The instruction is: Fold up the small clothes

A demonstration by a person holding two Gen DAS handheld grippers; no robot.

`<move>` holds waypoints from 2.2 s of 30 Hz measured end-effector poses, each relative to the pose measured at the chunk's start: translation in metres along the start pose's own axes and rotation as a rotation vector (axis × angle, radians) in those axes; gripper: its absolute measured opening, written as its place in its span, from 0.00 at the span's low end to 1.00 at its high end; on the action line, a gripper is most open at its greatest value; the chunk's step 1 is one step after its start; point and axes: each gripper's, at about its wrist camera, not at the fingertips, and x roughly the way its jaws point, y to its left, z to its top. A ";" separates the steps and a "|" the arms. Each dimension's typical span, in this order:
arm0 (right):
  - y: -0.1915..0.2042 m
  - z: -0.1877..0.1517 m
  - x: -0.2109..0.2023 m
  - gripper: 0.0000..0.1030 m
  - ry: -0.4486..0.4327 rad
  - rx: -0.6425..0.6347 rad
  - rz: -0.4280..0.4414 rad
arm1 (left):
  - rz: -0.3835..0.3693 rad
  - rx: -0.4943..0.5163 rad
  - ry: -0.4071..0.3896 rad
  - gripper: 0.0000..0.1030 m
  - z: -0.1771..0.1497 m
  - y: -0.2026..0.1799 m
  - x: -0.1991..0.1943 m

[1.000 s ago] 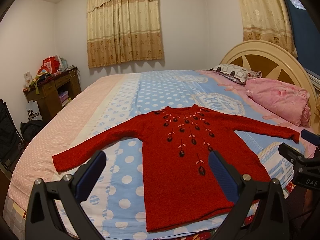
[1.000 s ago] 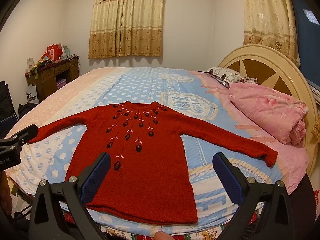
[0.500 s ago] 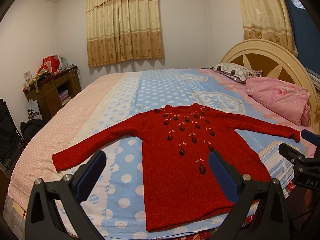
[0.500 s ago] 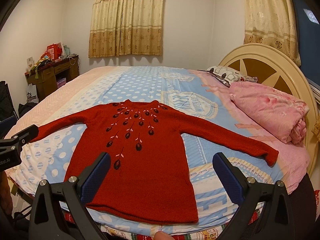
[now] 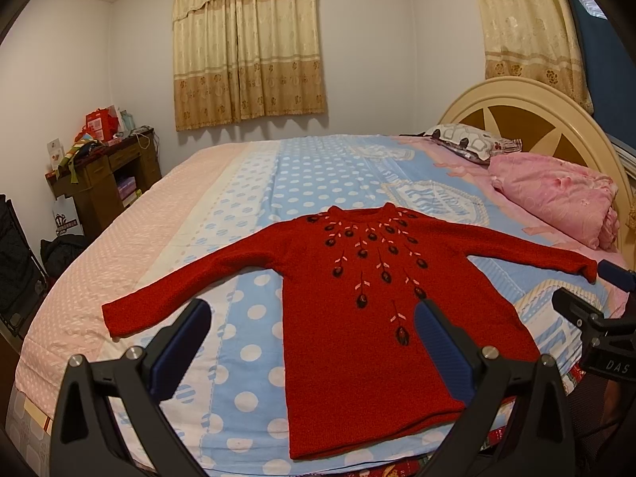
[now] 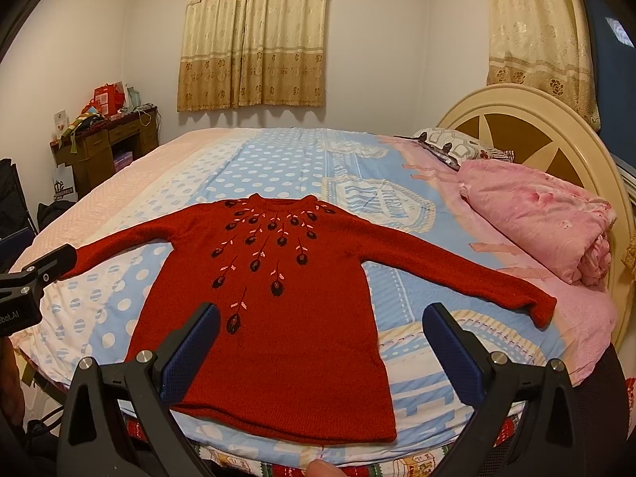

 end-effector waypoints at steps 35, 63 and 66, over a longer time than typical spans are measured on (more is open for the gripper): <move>-0.036 -0.016 0.055 0.99 0.081 0.038 -0.042 | 0.054 0.038 0.066 1.00 -0.018 0.004 0.042; -0.342 -0.060 0.115 0.59 0.167 0.645 -0.339 | 0.073 0.093 0.122 1.00 -0.017 -0.015 0.124; -0.349 -0.061 0.124 0.57 0.182 0.663 -0.330 | 0.071 0.088 0.123 1.00 -0.017 -0.014 0.125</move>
